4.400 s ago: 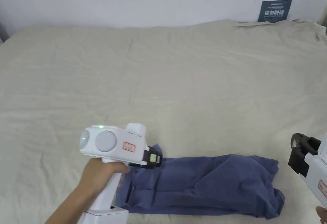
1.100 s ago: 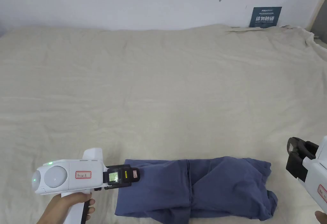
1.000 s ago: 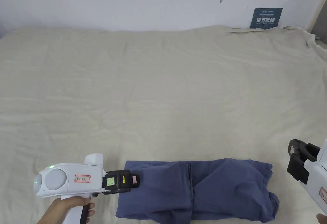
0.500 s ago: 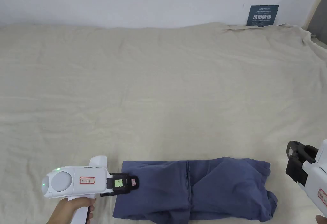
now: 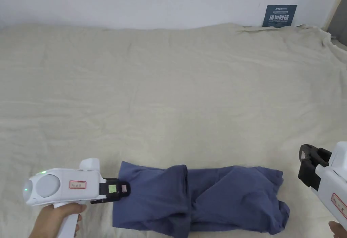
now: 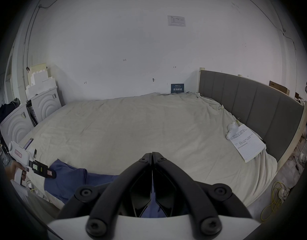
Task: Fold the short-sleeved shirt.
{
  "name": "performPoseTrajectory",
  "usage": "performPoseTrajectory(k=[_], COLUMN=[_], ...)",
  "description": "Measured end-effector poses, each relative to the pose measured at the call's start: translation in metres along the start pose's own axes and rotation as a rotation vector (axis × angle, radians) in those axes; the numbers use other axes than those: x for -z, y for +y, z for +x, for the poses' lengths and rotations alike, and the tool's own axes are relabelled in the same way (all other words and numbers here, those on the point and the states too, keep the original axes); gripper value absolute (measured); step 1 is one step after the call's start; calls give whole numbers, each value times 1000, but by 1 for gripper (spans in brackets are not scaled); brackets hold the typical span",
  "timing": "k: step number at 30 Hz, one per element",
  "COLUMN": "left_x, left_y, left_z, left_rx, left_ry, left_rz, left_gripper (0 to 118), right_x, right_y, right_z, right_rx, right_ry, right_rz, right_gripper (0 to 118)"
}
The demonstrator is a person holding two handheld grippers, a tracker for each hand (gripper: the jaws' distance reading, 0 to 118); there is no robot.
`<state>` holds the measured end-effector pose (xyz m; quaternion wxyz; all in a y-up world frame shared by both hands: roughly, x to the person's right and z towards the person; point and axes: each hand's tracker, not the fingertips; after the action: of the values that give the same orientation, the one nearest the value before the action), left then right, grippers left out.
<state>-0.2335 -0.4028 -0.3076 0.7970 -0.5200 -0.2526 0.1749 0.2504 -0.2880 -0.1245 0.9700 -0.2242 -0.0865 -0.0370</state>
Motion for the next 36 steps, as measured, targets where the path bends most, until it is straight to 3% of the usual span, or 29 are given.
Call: performPoseTrajectory(k=[11,16,31,36], left_x=[-87,-91,45,100], left_y=[8,15,33,21], left_z=[-29,8,168,194], left_rx=[-64,-90,108,191], left_ry=[199,108,-73,-9], left_rz=[60,74,-143,-238], left_gripper=[6,6,6,6], right_x=[4,6,-7,-11], right_y=[1,0,-6,-9], right_z=[-4,-4,14,22], right_rx=[-3,2,44,54], right_ry=[32,44,16,-3], right_rz=[3,1,5,0], right_gripper=[0,0,0,0])
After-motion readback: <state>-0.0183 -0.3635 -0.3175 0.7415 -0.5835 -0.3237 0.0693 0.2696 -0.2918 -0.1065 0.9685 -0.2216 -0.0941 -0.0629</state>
